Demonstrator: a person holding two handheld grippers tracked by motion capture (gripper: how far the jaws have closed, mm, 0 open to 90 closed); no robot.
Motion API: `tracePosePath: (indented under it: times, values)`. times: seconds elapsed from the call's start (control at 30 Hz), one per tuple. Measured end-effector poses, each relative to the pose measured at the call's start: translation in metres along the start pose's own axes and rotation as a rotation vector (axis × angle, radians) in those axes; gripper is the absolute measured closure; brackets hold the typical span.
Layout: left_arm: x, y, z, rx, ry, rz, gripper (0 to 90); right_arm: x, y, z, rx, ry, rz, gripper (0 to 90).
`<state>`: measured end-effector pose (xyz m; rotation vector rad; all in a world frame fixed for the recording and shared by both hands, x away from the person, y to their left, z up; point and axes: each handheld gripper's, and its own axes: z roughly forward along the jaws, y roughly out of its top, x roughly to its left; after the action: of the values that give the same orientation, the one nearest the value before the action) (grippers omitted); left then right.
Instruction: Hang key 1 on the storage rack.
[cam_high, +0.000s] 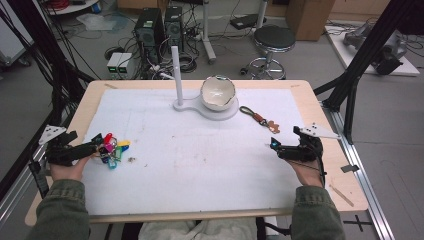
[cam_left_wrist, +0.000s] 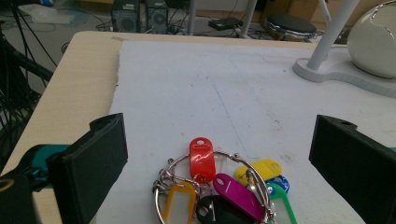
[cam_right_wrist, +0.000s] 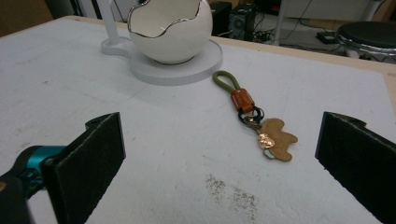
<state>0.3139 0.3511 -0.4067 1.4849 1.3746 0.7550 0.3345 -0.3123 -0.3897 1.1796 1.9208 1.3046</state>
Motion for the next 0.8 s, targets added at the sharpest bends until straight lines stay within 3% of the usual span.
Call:
tracePosePath:
  times: [0.17, 0.33, 0.8]
  values:
    - [-0.0012, 0.0001, 0.0029, 0.007, -0.007, 0.007, 4.8, -0.0005, 0.0001, -0.003, -0.006, -0.011, 0.023, 0.7]
    - [-0.0047, 0.0013, 0.0031, 0.015, 0.032, 0.044, 4.8, -0.0023, -0.0003, -0.0055, -0.017, -0.016, 0.05, 0.7]
    - [-0.0073, 0.0014, 0.0041, 0.038, 0.006, 0.025, 4.9, -0.0024, -0.0041, -0.0038, -0.004, -0.019, 0.065, 0.7]
